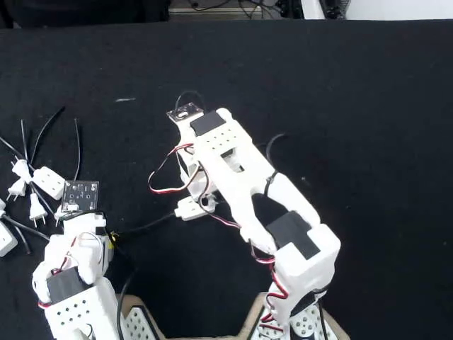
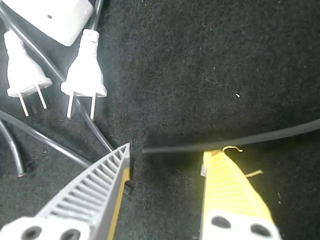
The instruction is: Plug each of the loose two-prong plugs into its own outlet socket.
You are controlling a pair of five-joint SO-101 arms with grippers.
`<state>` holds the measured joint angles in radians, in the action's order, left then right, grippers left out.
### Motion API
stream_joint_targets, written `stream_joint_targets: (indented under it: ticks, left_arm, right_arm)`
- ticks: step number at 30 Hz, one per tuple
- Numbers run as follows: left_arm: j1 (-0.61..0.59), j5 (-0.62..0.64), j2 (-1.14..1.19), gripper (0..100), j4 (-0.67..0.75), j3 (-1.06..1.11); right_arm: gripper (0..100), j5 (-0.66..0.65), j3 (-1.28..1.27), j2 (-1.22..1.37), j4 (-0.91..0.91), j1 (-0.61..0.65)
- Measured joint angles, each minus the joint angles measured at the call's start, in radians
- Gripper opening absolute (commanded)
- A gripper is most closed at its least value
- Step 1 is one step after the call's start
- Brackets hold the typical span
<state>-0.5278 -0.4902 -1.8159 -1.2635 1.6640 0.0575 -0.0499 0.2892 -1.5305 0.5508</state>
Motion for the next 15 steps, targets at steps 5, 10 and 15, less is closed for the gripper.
stream_joint_targets:
  ticks: [5,10,15]
  left_arm:
    - [0.000,0.000,0.000,23,0.000,0.000]
    - [0.000,0.000,0.000,23,0.000,0.000]
    - [0.000,0.000,0.000,23,0.000,0.000]
  right_arm:
    - [1.0,0.000,0.006,0.000,0.000,0.000]
    - [1.0,0.000,0.055,0.005,0.000,0.000]
    - [1.0,0.000,0.080,0.005,0.002,0.002]
